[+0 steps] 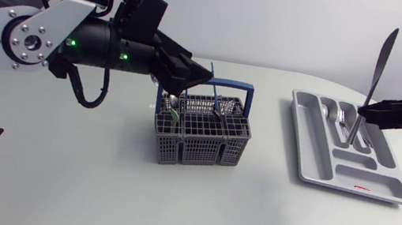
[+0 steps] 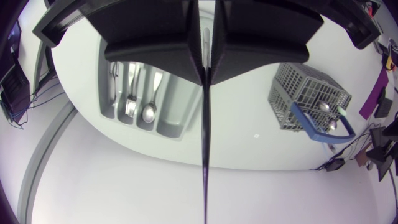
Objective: Unload the cutlery basket into the drawer organizer.
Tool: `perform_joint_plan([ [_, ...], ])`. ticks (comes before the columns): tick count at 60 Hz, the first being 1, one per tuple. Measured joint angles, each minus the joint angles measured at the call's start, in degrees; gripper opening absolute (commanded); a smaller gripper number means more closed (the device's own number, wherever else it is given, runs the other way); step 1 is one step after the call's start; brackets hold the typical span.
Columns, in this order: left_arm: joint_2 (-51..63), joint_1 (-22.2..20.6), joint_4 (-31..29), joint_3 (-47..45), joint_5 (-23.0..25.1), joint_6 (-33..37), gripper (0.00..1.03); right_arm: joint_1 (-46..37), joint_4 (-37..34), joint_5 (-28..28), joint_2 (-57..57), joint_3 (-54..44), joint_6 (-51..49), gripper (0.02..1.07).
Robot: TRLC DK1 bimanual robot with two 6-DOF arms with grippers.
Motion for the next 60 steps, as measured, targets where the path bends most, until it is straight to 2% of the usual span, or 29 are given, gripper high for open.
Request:
perform_joint_plan([
  [22,-1.2,0.0,-0.1,-1.5,-2.3,2.2,0.98,-10.1,-4.5,2.9,14.6,13.3,-4.2,0.08],
  [40,-2.8,-0.3,-0.6,-3.9,-5.7,4.9,0.98,-15.0,-8.5,4.8,26.0,23.4,-7.2,0.08],
  [60,-3.0,-1.3,-0.5,-4.9,-7.2,5.8,0.98,-16.4,-8.9,8.3,36.1,28.2,-7.9,0.08],
])
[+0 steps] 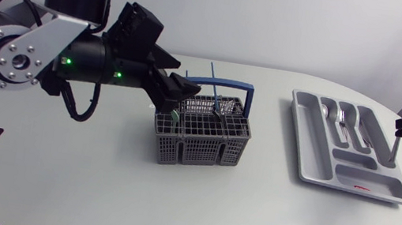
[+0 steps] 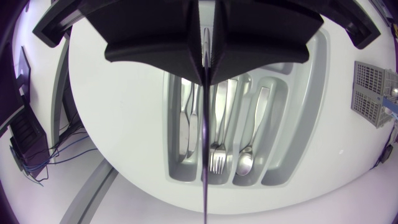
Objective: Unload the cutlery basket into the drawer organizer.
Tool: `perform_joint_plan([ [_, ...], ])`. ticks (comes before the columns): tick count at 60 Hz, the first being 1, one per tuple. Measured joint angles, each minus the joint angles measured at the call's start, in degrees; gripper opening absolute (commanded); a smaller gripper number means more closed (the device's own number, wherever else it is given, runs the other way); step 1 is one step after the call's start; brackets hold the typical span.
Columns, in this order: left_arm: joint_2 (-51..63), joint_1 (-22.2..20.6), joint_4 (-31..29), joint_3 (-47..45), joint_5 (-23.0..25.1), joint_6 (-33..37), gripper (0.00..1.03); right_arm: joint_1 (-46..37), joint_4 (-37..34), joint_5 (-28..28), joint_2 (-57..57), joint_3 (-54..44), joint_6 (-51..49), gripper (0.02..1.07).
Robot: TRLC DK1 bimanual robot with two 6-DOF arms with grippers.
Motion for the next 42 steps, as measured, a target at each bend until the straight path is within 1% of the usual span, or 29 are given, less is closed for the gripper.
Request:
perform_joint_plan([
  [14,0.0,-1.2,0.0,-0.7,-0.6,0.2,0.98,0.2,1.2,2.8,4.8,1.9,0.7,0.08],
  [24,-0.2,-2.0,0.0,-0.7,-1.6,0.3,0.98,1.2,3.9,4.6,6.8,2.4,2.0,0.08],
  [32,-1.0,-2.3,0.0,-0.9,-1.7,0.3,0.98,2.0,3.9,5.0,8.5,3.5,3.1,0.08],
  [42,-2.3,-2.3,0.0,-1.1,-1.9,0.3,0.98,2.8,4.2,6.9,11.5,6.1,4.3,0.08],
])
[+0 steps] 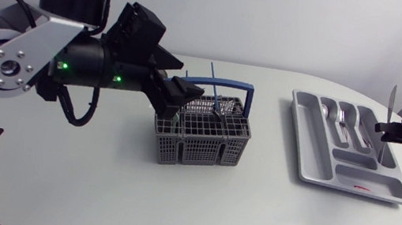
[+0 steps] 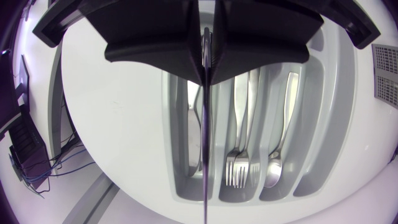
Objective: Unload the cutlery basket into the drawer organizer.
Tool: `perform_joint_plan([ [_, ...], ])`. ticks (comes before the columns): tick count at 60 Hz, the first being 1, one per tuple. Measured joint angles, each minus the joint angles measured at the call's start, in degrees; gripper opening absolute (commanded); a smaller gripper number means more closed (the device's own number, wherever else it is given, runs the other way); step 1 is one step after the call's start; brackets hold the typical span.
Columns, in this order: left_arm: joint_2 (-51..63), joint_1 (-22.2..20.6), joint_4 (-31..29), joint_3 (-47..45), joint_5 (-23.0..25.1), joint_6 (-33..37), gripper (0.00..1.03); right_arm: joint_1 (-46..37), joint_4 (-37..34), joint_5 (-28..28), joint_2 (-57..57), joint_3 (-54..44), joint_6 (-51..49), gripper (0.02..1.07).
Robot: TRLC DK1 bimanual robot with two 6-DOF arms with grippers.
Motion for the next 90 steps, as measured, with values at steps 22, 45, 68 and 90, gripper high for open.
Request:
perform_joint_plan([
  [22,-3.1,0.0,0.0,-2.7,0.0,0.5,0.98,0.3,3.8,2.7,2.6,0.5,1.5,0.97],
  [45,-6.8,0.0,-0.6,-5.7,0.0,4.0,0.98,4.2,7.6,-2.8,-22.2,-17.6,1.0,1.02],
  [68,-8.3,-1.7,-7.0,-7.2,-5.0,23.4,0.98,15.5,7.9,-11.4,-46.4,-38.4,-3.3,1.02],
  [90,-5.4,-1.9,-18.1,-2.0,-7.0,44.5,0.96,21.6,11.0,-13.0,-55.3,-51.3,-8.9,1.02],
])
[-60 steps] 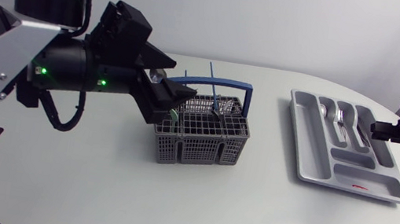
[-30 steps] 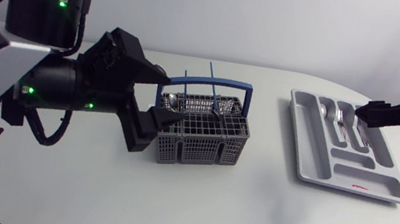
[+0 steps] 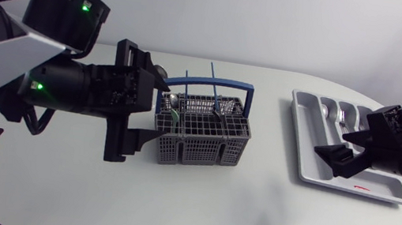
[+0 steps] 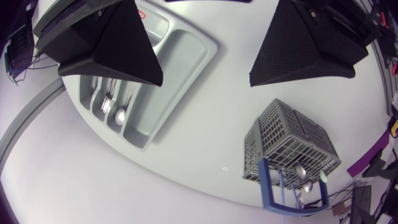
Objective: Unload the cutlery basket into the drawer organizer.
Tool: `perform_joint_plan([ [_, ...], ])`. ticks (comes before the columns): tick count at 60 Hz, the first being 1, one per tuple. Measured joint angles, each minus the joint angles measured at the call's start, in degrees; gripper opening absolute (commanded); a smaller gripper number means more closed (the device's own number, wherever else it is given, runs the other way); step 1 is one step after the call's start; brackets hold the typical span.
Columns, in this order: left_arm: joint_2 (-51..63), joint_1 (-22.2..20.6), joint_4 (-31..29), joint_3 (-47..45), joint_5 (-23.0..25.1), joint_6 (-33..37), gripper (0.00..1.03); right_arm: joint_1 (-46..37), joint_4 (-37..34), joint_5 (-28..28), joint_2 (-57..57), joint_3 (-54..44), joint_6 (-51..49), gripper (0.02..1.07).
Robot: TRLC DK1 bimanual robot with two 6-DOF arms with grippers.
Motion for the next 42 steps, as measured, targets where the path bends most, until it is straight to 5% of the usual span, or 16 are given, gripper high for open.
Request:
perform_joint_plan([
  [22,9.8,-1.2,-7.7,7.2,-7.1,13.4,0.91,14.5,1.3,2.5,-11.9,-6.6,-1.4,1.02],
  [42,18.6,-1.2,-11.5,16.2,-10.3,19.6,0.73,26.4,5.6,5.5,-11.7,-7.2,0.7,1.02],
])
